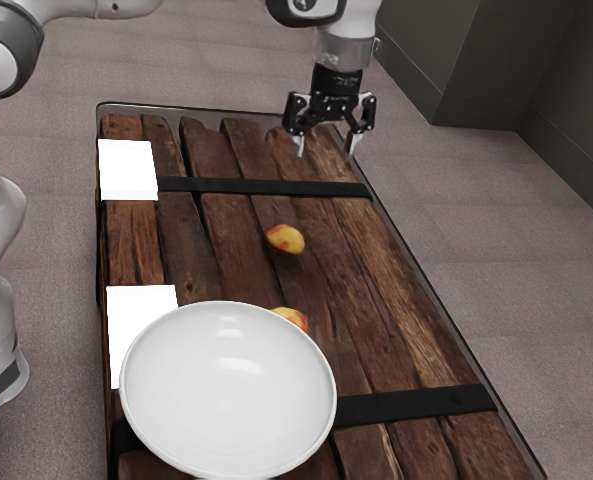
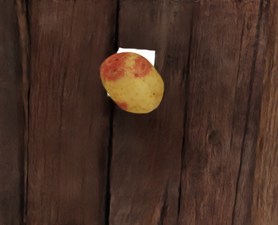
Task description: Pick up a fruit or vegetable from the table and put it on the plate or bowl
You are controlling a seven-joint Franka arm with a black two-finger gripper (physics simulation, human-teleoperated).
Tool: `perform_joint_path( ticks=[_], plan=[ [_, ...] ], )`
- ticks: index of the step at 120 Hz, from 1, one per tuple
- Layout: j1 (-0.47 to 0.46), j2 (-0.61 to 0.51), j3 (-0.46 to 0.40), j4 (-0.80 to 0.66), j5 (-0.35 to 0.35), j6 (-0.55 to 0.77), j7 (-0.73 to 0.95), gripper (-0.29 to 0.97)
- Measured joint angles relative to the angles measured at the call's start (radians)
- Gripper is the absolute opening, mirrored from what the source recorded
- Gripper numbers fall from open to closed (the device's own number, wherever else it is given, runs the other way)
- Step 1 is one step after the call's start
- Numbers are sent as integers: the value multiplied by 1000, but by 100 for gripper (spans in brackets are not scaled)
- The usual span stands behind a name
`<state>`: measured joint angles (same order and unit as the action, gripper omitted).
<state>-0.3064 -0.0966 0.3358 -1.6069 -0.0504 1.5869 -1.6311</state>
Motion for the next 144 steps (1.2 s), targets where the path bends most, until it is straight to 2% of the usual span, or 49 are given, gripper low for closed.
perform_joint_path(
  ticks=[18,28,34,36,41,45,52,58,63,70,78,95,105,120,144],
  plan=[
    [-14,-6,-13,9,-8,14,-109,68],
    [-42,-7,20,16,-20,17,-89,68],
    [-14,6,39,17,-48,19,-44,68],
    [38,11,5,17,-63,19,-21,68],
    [226,29,-141,17,-92,20,47,68],
    [311,58,-217,21,-87,21,102,68],
    [346,74,-274,18,-31,31,200,68],
    [320,-5,-287,-79,5,40,289,68],
    [256,-103,-288,-204,29,47,361,68],
    [194,-174,-289,-321,54,56,447,68],
    [171,-187,-279,-368,105,95,581,68],
    [125,-209,-150,-442,111,183,927,68],
    [166,-260,-127,-508,114,222,1103,68],
    [263,-260,-85,-527,116,257,1342,68],
    [274,-170,-75,-524,114,340,1645,68]
  ],
)
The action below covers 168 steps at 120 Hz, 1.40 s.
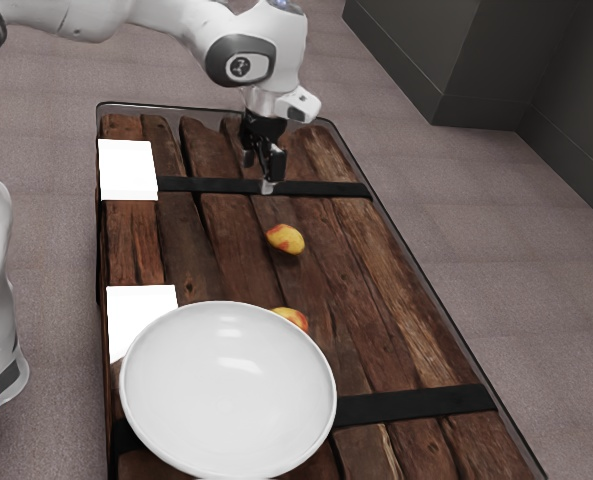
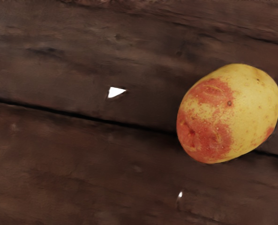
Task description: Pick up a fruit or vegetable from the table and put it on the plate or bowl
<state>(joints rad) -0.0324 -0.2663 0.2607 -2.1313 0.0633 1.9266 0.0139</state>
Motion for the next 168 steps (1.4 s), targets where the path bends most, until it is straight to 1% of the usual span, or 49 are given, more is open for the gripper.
perform_joint_path(
  ticks=[17,30,42,51,66,83,105,121,134,168],
  plan=[
    [-38,49,-10,0,-8,75,167,68],
    [-56,64,-10,-2,-19,109,270,68],
    [-88,77,-11,-25,-43,128,348,68],
    [-88,70,-11,-55,-62,139,399,68],
    [-92,83,-11,-63,-79,156,471,68],
    [-88,92,-9,-65,-95,173,536,68],
    [-57,94,-2,-62,-88,183,604,67],
    [-59,146,-3,-34,-81,204,646,67],
    [-56,166,-3,-11,-79,221,674,67],
    [-58,232,-4,-3,-90,259,729,67]
  ],
)
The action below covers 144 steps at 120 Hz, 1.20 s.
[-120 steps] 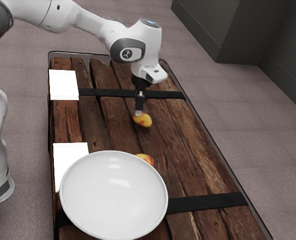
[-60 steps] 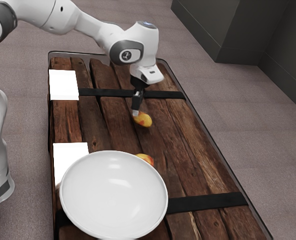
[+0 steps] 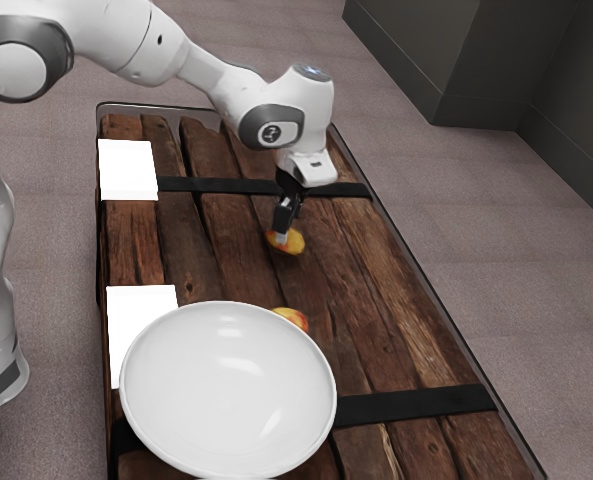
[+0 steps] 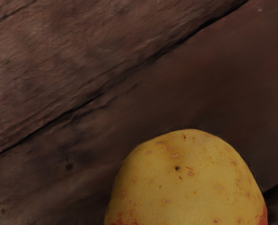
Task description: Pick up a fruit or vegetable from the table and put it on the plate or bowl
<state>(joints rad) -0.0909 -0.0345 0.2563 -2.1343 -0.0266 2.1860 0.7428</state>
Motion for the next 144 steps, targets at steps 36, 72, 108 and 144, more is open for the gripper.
perform_joint_path(
  ticks=[36,72,108,144],
  plan=[
    [-5,36,-2,0,-38,26,35,56],
    [-26,-54,-1,4,-105,50,25,20],
    [-28,-549,-506,-269,-109,53,-161,15],
    [12,-539,-790,-288,-222,42,-402,17]
  ],
)
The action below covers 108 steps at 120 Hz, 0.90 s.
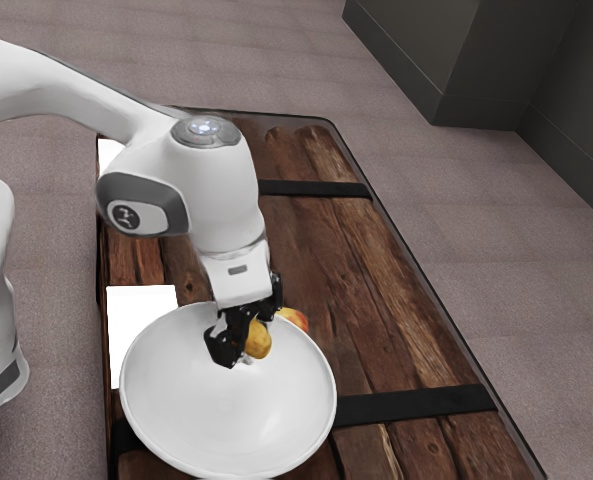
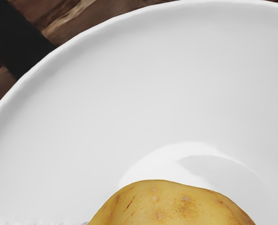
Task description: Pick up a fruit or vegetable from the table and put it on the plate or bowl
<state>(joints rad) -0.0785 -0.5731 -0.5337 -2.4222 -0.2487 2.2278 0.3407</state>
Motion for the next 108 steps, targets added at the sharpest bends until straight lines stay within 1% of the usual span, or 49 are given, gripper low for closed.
perform_joint_path(
  ticks=[19,52,60,66,74,82,86,90,94,98,102,108],
  plan=[
    [55,128,-5,46,-11,1,-80,17],
    [93,222,-8,101,-11,3,-165,18],
    [98,228,-10,106,-17,2,-173,36],
    [99,226,-11,107,-21,1,-179,46],
    [100,218,-11,107,-21,1,-186,54],
    [122,178,-12,118,-21,0,-189,59],
    [145,162,-9,176,-19,-2,-198,61],
    [180,155,-4,258,6,-8,-216,63],
    [215,173,46,355,33,-14,-255,64],
    [221,194,121,422,54,-36,-330,65],
    [218,249,172,549,71,-109,-445,65],
    [212,393,214,793,90,-249,-633,66]
  ],
)
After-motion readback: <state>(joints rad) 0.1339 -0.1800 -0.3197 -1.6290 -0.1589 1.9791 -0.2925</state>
